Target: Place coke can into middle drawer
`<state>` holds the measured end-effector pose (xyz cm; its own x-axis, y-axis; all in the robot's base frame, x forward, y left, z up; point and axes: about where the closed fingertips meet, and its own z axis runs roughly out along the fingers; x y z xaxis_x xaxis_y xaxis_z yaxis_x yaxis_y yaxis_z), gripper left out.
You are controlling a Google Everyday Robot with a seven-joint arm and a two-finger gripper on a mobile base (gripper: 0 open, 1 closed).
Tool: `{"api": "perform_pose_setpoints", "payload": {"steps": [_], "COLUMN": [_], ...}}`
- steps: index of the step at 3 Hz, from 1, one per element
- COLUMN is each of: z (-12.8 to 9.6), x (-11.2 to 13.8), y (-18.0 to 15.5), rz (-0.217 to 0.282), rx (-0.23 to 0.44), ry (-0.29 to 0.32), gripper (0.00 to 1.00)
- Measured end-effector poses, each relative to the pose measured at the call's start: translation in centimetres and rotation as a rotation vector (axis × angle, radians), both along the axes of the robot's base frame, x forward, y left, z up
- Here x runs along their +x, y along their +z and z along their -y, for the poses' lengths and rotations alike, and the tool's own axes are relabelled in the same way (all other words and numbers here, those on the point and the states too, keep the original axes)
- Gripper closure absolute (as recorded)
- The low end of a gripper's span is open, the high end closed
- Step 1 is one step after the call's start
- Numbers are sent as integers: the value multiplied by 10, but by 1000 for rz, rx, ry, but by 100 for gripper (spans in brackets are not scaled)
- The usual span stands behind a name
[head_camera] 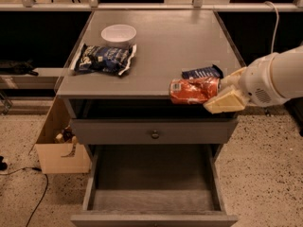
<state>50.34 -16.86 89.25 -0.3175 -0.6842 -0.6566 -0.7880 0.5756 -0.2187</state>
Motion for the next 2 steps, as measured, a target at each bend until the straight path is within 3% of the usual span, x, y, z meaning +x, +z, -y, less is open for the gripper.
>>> {"api": "perform_pose_setpoints", "payload": {"steps": [1, 2], "z": [4, 3], "x": [-22, -20], "y": [-40, -81], "rz": [-63, -124], "rx": [-5, -7], "ry": [-25, -48], "gripper": [100, 100]}}
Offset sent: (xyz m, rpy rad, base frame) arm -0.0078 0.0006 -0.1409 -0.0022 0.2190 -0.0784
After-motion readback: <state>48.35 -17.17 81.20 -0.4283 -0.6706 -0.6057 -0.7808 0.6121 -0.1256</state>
